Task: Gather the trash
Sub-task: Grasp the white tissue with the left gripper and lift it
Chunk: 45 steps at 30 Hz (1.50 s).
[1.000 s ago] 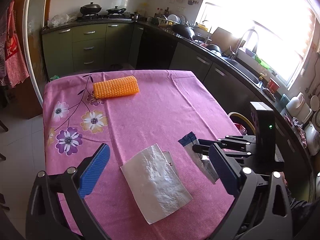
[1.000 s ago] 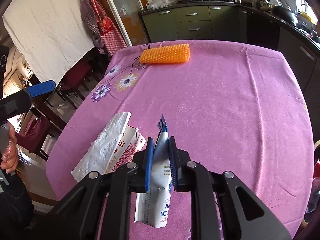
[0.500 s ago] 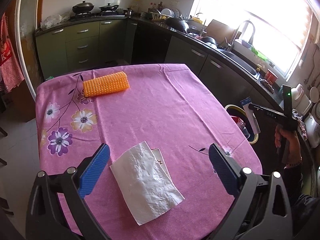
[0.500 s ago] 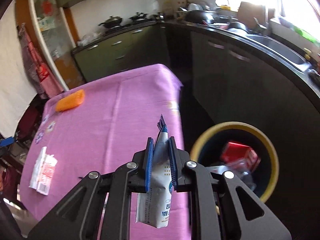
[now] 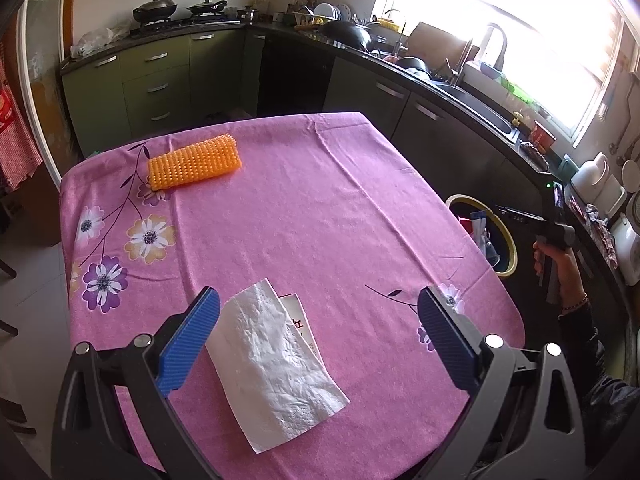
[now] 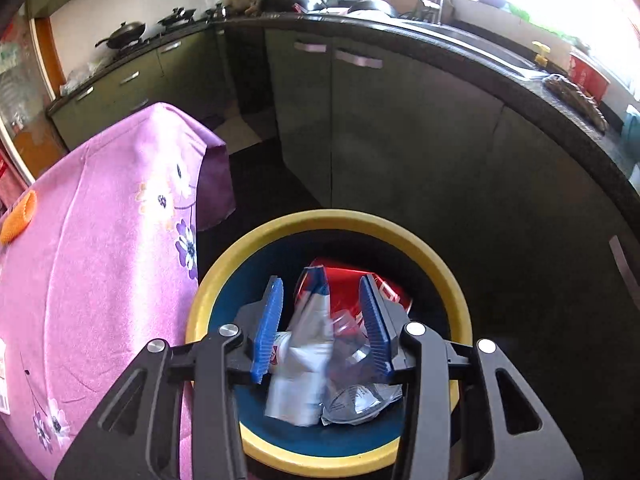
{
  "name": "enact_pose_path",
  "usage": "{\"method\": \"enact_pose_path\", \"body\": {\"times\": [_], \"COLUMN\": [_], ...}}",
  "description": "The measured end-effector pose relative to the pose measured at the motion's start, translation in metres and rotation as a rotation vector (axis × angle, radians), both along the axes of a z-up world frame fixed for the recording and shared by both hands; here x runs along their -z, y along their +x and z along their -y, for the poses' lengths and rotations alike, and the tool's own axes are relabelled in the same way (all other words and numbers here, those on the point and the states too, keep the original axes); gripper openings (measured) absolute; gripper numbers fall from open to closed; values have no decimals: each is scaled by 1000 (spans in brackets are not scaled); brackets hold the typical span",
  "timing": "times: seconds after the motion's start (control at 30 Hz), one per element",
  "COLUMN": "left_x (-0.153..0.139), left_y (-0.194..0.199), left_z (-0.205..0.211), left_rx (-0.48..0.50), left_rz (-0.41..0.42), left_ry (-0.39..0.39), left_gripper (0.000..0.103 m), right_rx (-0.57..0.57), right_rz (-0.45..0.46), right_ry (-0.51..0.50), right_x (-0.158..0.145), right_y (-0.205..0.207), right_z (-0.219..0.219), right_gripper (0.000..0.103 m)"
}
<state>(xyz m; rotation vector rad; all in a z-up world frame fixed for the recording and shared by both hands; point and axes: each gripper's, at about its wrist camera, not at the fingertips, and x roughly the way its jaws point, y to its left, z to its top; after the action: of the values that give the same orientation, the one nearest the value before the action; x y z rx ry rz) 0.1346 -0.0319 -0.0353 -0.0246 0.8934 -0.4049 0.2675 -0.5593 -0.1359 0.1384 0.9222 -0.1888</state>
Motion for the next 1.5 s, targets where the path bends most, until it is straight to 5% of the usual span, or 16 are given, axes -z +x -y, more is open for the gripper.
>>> {"method": "enact_pose_path", "body": {"times": [0.33, 0.73, 0.87, 1.13, 1.3, 1.5], "left_x": [29, 72, 80, 88, 86, 78], "left_y": [-1, 8, 11, 11, 10, 7], "left_z": [-11, -28, -24, -20, -22, -27], "left_rx": [-73, -165, -151, -117, -99, -99], "left_rz": [-88, -223, -248, -275, -284, -267], "left_ry": [5, 5, 15, -3, -53, -62], "left_gripper": [95, 93, 78, 66, 41, 23], "right_rx": [-85, -214, -220, -220, -224, -228], "right_rz": [115, 126, 121, 114, 116, 119], "right_ry": [55, 83, 94, 103, 108, 112], "right_x": [-34, -38, -36, -31, -31, -31], "right_y": [-60, -67, -66, -65, -65, -66], "right_z": [-38, -95, -97, -93, -94, -95], "right_gripper": [51, 55, 55, 55, 55, 55]}}
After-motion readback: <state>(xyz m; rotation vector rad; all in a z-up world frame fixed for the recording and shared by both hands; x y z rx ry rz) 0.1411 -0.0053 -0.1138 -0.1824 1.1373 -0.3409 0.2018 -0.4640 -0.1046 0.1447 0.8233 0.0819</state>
